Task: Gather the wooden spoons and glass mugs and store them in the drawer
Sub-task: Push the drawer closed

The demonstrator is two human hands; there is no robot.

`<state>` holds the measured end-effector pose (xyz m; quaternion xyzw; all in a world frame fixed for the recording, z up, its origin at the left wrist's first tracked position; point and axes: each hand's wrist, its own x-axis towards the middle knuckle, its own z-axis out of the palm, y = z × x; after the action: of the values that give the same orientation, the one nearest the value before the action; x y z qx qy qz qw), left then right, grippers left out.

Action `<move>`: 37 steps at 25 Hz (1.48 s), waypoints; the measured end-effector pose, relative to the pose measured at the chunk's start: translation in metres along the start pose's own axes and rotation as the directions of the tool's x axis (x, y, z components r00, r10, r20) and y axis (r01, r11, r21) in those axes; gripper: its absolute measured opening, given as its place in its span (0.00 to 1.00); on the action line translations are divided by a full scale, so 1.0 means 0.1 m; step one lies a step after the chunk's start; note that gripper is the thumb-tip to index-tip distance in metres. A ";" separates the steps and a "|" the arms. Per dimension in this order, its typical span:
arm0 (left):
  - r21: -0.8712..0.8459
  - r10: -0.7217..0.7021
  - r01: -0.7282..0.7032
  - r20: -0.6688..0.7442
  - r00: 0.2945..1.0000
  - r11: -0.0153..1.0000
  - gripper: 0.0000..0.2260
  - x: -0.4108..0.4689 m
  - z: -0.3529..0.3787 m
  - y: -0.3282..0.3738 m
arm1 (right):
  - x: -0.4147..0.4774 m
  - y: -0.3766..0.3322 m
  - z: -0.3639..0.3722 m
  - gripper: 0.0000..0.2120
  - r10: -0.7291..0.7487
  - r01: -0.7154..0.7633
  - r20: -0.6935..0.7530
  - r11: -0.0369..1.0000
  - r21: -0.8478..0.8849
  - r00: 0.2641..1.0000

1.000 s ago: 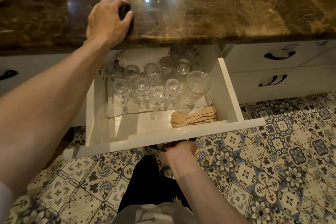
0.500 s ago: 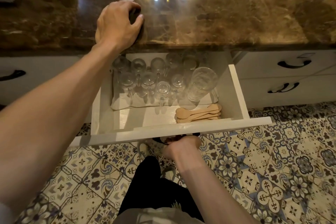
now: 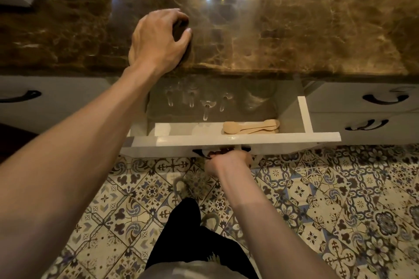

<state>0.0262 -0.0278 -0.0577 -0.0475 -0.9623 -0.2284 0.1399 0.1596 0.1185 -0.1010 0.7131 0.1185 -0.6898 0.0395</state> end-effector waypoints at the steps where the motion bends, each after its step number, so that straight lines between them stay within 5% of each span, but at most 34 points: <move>1: -0.005 -0.005 0.005 0.002 1.000 1.000 0.19 0.01 0.01 -0.01 | 0.01 0.00 0.04 0.21 -0.018 0.018 0.022 1.000 0.020 1.000; 5: 0.002 -0.012 0.012 -0.014 1.000 1.000 0.18 0.04 0.05 -0.04 | 0.03 -0.07 0.24 0.18 -0.018 0.020 0.046 0.999 -0.044 0.999; 8: -0.004 -0.013 0.013 0.002 1.000 1.000 0.19 0.04 0.06 -0.03 | 0.00 -0.03 0.32 0.17 -0.151 0.153 0.027 0.957 -0.247 0.988; 17: 0.003 -0.023 0.023 -0.011 1.000 1.000 0.17 0.06 0.04 -0.02 | -0.07 -0.11 0.72 0.18 0.004 -0.004 0.006 0.996 0.093 1.000; 31: 0.021 -0.045 0.045 -0.016 0.999 0.999 0.16 0.09 0.03 0.02 | -0.08 -0.19 1.20 0.21 0.048 -0.045 -0.023 0.993 0.106 0.999; 37: 0.013 -0.021 0.022 -0.058 0.998 1.000 0.15 0.10 0.05 -0.01 | 0.08 -0.14 1.10 0.19 -0.048 0.044 0.214 0.999 0.021 0.976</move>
<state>0.0155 -0.0257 -0.0594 -0.0296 -0.9598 -0.2245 0.1655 0.0498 0.1087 -0.1120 0.6318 0.1246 -0.7644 0.0305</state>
